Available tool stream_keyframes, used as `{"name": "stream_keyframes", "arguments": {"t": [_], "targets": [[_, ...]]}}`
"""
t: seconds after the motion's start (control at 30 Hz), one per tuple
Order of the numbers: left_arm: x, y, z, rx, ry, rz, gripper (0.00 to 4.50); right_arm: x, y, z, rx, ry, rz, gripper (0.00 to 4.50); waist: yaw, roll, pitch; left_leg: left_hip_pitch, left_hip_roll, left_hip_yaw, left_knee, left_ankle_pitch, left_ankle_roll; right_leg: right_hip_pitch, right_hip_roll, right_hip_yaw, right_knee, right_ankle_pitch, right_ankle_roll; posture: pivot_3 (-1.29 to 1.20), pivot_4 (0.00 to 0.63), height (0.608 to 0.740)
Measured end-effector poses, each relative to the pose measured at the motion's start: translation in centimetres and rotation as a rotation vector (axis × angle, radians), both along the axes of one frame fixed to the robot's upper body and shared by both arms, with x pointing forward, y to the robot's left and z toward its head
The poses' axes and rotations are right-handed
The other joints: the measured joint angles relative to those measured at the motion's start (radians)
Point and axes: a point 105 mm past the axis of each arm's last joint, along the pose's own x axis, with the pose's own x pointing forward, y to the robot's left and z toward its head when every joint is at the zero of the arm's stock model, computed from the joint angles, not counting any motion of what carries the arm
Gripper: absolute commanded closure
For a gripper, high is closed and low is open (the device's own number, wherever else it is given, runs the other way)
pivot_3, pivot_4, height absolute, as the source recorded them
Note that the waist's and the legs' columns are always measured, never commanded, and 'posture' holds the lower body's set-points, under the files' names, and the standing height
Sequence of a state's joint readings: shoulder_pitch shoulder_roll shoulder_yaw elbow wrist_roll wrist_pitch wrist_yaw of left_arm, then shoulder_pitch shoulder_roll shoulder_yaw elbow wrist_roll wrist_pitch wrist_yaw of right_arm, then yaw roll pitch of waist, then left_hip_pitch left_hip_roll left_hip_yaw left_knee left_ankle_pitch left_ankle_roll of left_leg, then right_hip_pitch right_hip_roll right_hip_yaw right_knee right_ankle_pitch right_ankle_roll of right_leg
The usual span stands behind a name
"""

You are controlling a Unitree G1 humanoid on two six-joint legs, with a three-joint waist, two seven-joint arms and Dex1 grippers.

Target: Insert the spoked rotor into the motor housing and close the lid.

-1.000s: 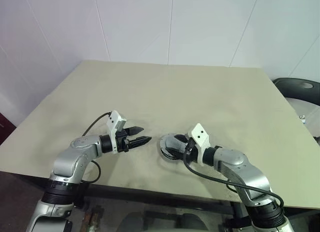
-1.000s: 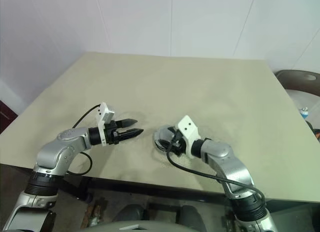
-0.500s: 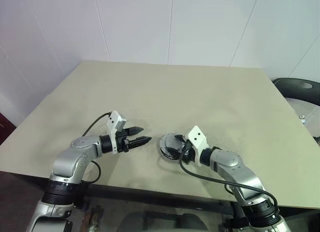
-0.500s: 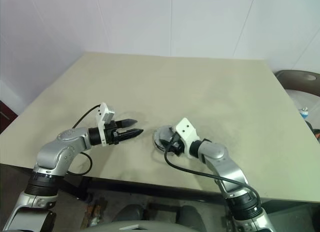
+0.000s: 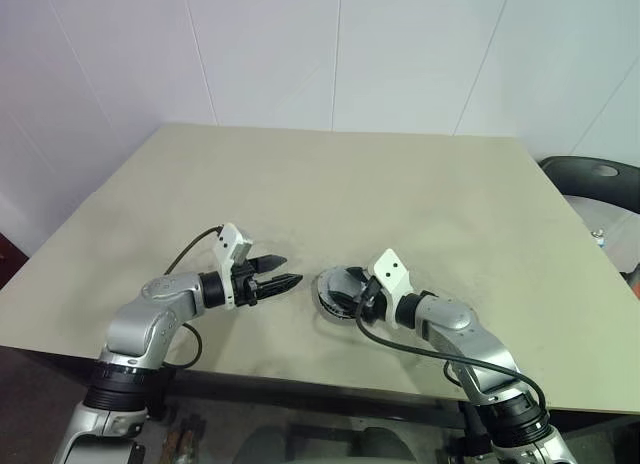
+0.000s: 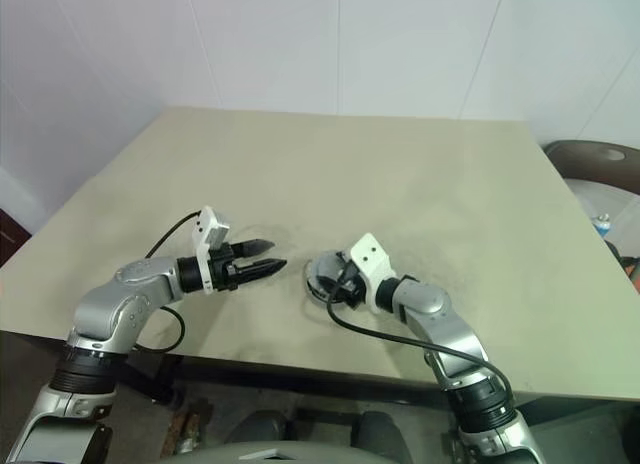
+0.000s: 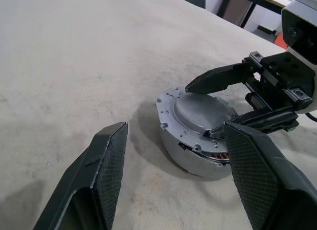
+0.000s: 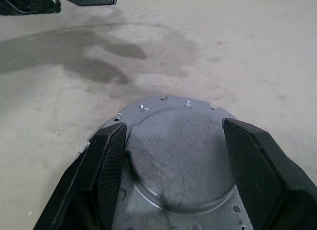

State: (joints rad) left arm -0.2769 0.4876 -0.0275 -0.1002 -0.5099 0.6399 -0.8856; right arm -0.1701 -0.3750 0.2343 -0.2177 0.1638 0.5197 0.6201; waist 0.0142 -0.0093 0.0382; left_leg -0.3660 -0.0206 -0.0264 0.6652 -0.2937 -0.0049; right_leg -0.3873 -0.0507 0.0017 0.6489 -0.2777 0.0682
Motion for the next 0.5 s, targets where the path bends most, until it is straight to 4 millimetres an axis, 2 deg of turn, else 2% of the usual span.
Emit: {"name": "stream_keyframes", "arguments": {"t": [0.17,0.27,0.33,0.5], "targets": [[0.0,0.0,0.01,0.0,-0.001,0.0,1.25,-0.4,-0.11,0.2,-0.021,-0.007,0.033,1.28,-0.001,0.0,0.0,-0.001,0.0,0.0,0.0,0.0,0.0,-0.002,0.0,0.0,0.0,0.0,0.001,0.0,0.0,0.74],[0.01,-0.03,0.03,-0.001,-0.002,-0.001,1.25,-0.55,-0.12,0.22,-0.027,-0.008,0.05,0.69,-0.002,0.0,0.0,-0.001,0.0,0.0,0.0,0.0,0.0,-0.002,0.0,0.0,0.0,0.0,0.001,0.0,0.0,0.74],[0.02,-0.11,0.07,-0.005,-0.005,-0.002,1.25,-0.62,-0.02,0.2,-0.026,-0.006,0.058,0.09,-0.002,0.0,0.0,-0.001,0.0,0.0,0.0,0.0,0.0,-0.002,0.0,0.0,0.0,0.0,0.001,0.0,0.0,0.74],[0.06,-0.21,0.23,-0.011,-0.018,-0.004,1.25,-0.51,0.26,0.18,-0.049,-0.019,0.063,0.04,-0.002,0.0,0.0,-0.001,0.0,0.0,0.0,0.0,0.0,-0.002,-0.001,0.0,0.0,0.0,0.001,0.0,0.0,0.74]]}}
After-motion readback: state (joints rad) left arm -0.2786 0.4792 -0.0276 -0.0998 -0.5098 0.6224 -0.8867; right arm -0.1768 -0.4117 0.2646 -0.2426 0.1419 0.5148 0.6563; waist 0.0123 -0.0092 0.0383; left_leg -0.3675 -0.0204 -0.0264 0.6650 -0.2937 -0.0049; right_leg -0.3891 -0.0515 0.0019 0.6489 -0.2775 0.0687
